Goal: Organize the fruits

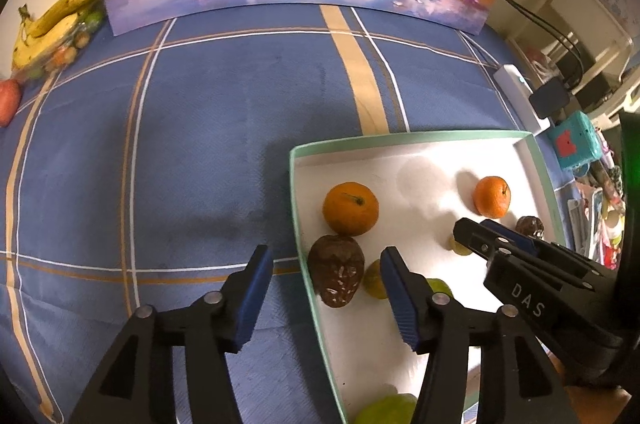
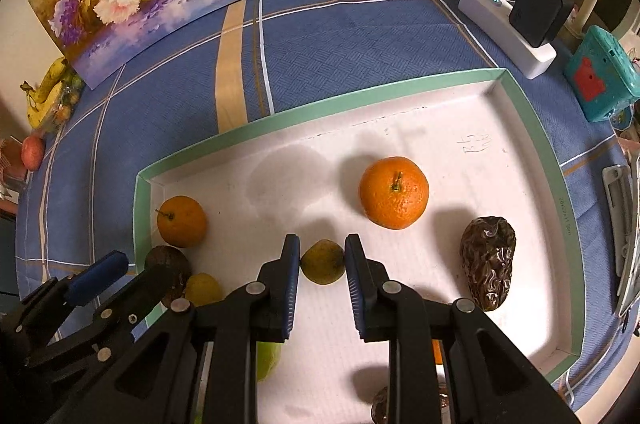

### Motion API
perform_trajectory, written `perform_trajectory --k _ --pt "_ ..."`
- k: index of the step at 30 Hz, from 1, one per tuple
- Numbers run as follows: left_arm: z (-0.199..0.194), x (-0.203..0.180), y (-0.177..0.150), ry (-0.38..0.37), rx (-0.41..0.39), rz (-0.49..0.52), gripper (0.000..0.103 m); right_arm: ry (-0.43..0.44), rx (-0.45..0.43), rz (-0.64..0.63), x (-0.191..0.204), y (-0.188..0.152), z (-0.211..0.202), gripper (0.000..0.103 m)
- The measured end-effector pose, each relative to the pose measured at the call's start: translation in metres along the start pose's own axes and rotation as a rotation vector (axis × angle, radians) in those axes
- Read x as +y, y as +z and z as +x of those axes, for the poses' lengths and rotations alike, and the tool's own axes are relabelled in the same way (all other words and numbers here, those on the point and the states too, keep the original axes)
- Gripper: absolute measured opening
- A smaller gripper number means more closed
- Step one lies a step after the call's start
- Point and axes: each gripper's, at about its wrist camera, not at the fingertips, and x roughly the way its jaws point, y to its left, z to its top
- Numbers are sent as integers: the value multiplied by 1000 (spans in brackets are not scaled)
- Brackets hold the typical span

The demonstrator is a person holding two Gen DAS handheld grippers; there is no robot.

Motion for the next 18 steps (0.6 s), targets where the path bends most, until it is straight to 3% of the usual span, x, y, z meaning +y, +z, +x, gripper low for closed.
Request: perform_trajectory --k 5,8,12,13,15,18 --pt "-3 14 0 13 0 -39 68 -4 -9 -9 4 0 -4 26" --pt "-6 27 -3 40 -2 -69 75 -6 -11 -15 6 -3 -6 39" --pt "-8 43 -8 114 -9 -100 87 -5 -14 -36 12 -8 -10 41" --pt "-9 49 -9 144 -12 -116 93 -6 -17 -40 13 -9 -11 44" --pt "-10 59 -12 187 -15 -147 101 -11 -27 -46 15 -11 -13 62" --pt "-12 69 -17 222 -18 -176 103 -7 -38 -51 16 -15 -16 66"
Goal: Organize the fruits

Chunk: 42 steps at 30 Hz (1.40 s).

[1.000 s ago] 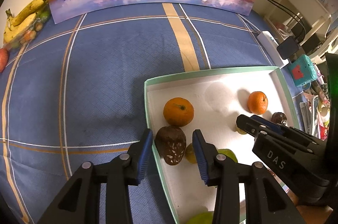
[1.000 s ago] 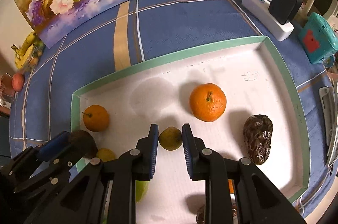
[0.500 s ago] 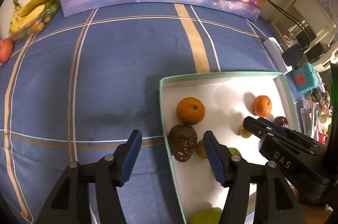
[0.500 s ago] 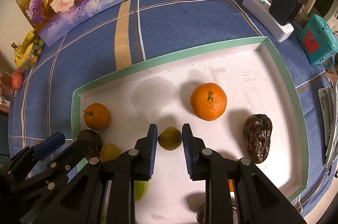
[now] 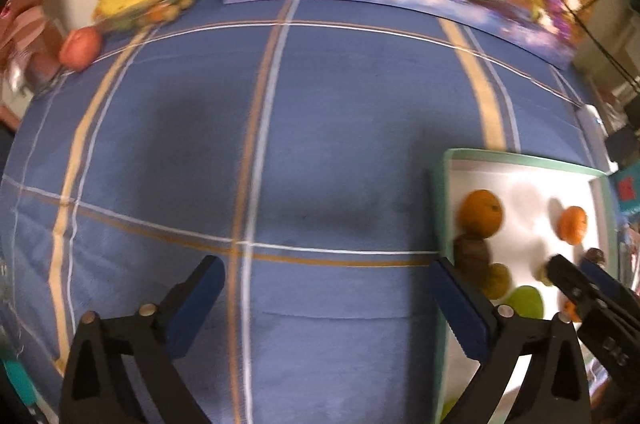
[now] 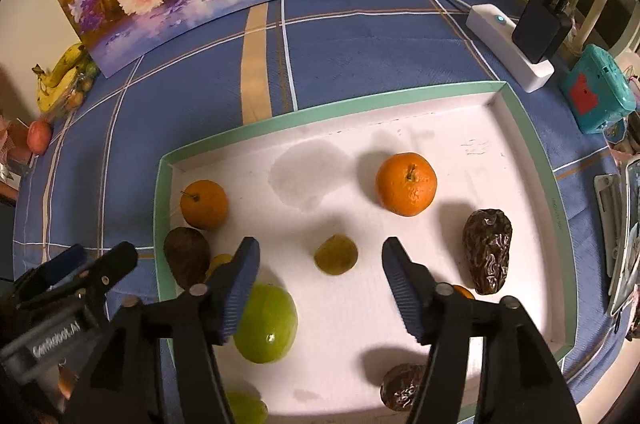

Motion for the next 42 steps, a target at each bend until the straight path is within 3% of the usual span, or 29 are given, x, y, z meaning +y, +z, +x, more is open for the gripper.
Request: perform_trajectory --k 6,14,21,35,42 --pt "0 19 -4 66 -21 -50 103 -16 -35 1 -1 -9 -8 82" --pt "3 38 -7 136 -25 -94 103 19 -47 9 7 -24 -12 83" --pt "-2 49 -12 153 -33 -106 103 11 -57 1 11 -39 -19 83" --pt "-55 74 -46 192 -105 -136 103 -19 -115 -100 37 -77 -51 83" --pt "-74 74 -70 242 -122 -92 103 -18 -152 -136 48 -99 -67 83"
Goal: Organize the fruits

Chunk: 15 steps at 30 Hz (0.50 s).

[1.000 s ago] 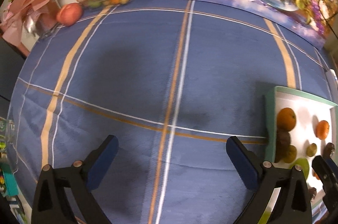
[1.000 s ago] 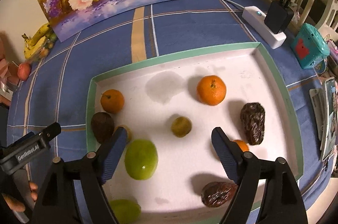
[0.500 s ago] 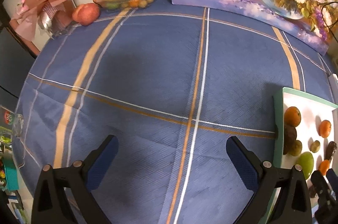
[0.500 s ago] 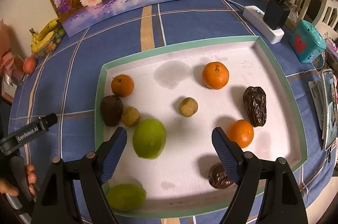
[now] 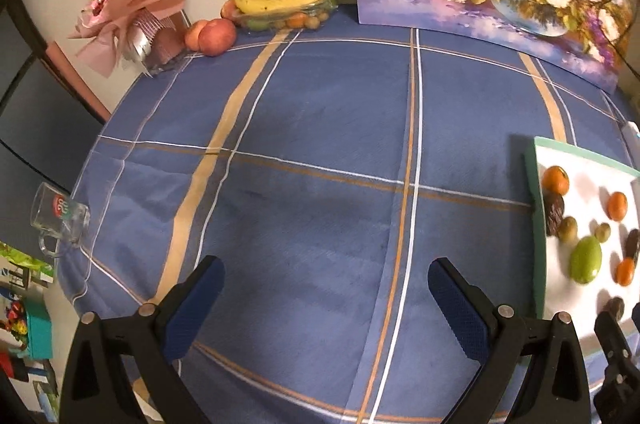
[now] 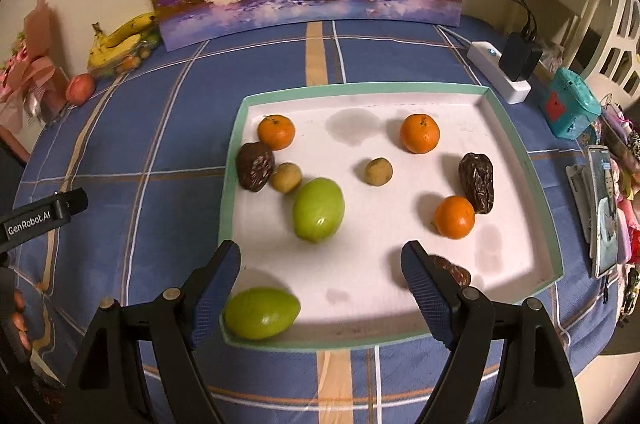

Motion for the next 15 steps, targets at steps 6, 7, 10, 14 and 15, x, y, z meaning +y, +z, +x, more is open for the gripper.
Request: perform_trajectory --k 6,7,10,14,15 --pt "-14 4 -27 47 -14 25 103 -8 -1 -16 3 -16 -8 83" --pt "-13 3 -31 58 4 33 103 -9 0 -18 3 -18 -8 83" --pt "-13 2 -41 59 17 68 103 -11 -4 -17 4 -23 -12 83" --pt "-18 1 -48 62 16 82 103 -7 -13 -15 4 -30 -17 83" --pt "-19 1 -49 58 19 77 103 -9 -14 -18 5 -32 -18 83"
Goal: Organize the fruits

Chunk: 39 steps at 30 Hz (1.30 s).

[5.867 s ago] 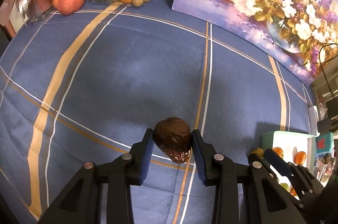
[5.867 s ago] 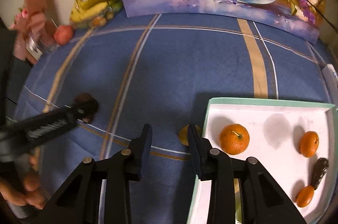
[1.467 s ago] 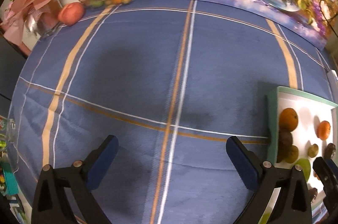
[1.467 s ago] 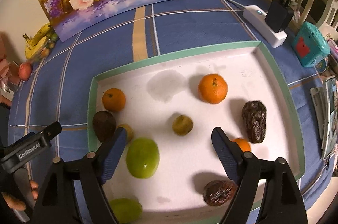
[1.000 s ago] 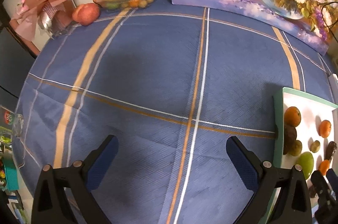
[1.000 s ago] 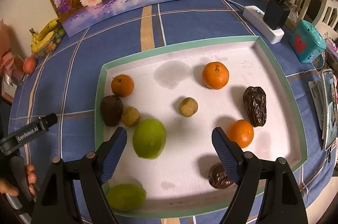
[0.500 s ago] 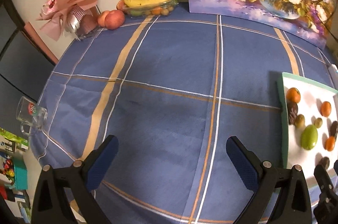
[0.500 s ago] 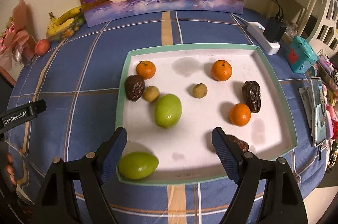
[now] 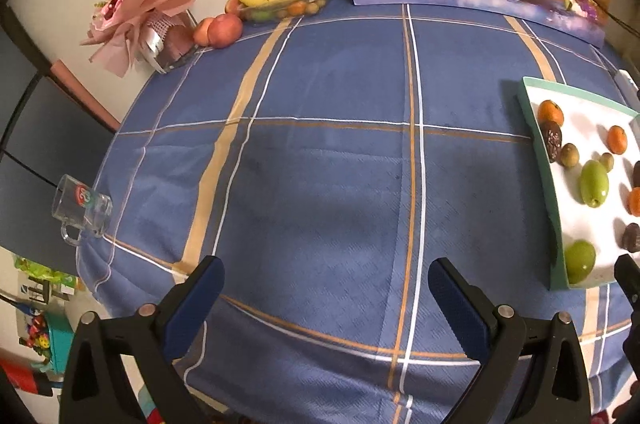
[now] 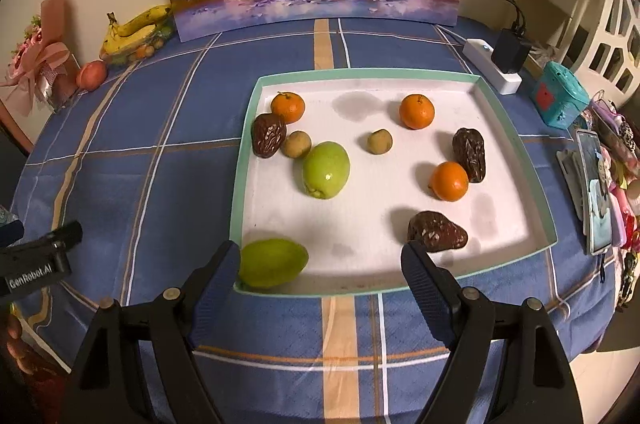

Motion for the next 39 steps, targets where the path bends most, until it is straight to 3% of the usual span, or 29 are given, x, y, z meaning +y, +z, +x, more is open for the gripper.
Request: perform_trajectory --k 16,39 --pt "-4 2 -3 -61 11 -13 103 1 -20 -2 -1 -1 -6 83" --pt "-5 0 -3 -71 8 0 103 -11 -5 -18 3 -2 -2 83"
